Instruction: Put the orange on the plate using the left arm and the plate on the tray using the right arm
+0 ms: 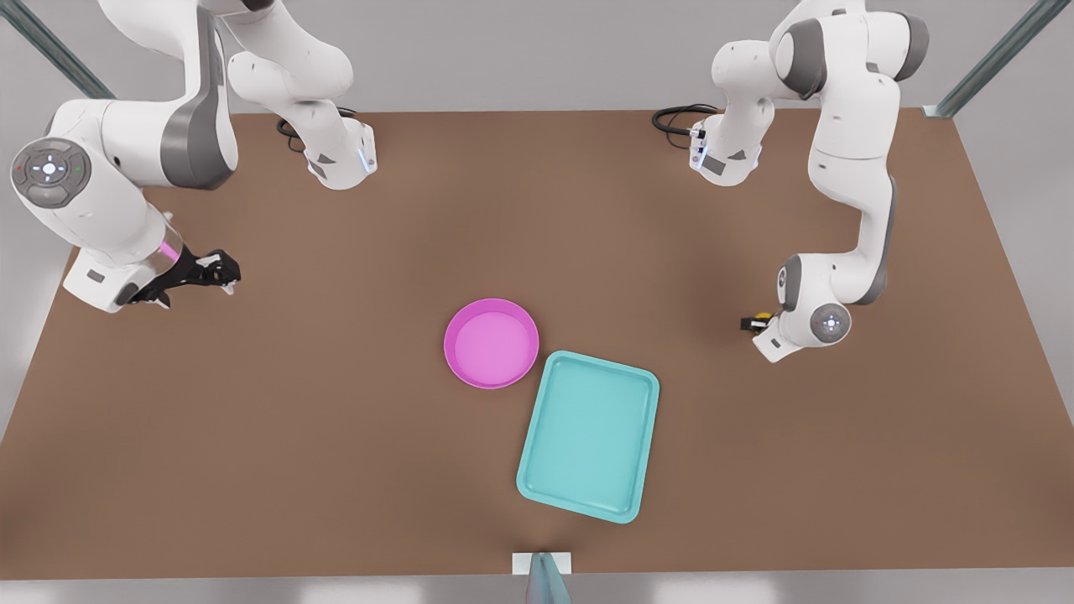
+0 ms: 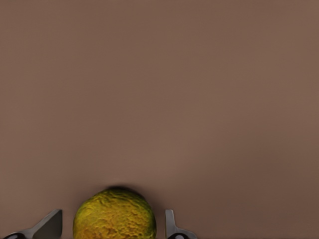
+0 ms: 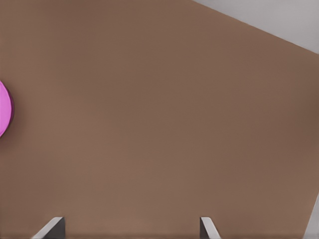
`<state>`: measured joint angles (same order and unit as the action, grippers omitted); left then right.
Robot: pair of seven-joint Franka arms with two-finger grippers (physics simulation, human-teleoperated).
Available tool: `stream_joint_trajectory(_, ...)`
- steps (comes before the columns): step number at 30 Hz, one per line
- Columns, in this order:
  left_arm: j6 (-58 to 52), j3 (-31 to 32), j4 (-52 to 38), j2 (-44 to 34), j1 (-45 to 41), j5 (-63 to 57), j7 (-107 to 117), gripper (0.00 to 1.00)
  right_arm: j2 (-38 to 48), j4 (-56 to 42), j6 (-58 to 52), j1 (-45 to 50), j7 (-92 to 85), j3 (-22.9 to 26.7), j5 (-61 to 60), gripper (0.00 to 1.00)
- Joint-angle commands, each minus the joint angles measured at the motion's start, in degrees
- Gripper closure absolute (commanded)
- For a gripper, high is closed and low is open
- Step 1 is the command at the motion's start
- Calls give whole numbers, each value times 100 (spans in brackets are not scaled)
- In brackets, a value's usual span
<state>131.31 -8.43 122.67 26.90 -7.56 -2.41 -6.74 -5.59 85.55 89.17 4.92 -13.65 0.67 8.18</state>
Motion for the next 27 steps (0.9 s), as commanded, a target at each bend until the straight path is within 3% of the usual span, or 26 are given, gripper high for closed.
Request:
stream_joint_trajectory(1, 106, 0, 3, 8, 0, -5, -170, 0, -4, -3, 4, 0, -67, 4, -1, 0)
stream_joint_trajectory(2, 106, 0, 3, 17, 0, -5, -170, 16, -4, -3, 4, 0, -67, 4, -1, 0)
stream_joint_trajectory(5, 115, 0, 3, 43, 0, -5, -170, 23, -4, -3, 4, 0, -67, 3, -1, 0)
stream_joint_trajectory(13, 27, 0, -6, -27, -9, -5, 32, 30, -22, -3, 13, 0, -67, 3, -10, 0)
stream_joint_trajectory(17, -956, 193, -295, -510, -386, 4, 647, 29, -30, -12, 22, 0, -67, -5, -10, 0)
stream_joint_trajectory(20, -2873, 931, -2308, -98, -1177, 470, 2729, 29, -39, -12, 31, 0, -67, -5, -10, 0)
stream_joint_trajectory(23, -2979, 940, -4250, 1027, -2653, 742, 4909, 29, -48, -3, 31, 0, -67, -5, -10, 0)
stream_joint_trajectory(27, -2733, 1520, -6105, 2223, -3005, 944, 6202, 29, -65, -3, 31, 0, -58, 4, -10, 0)
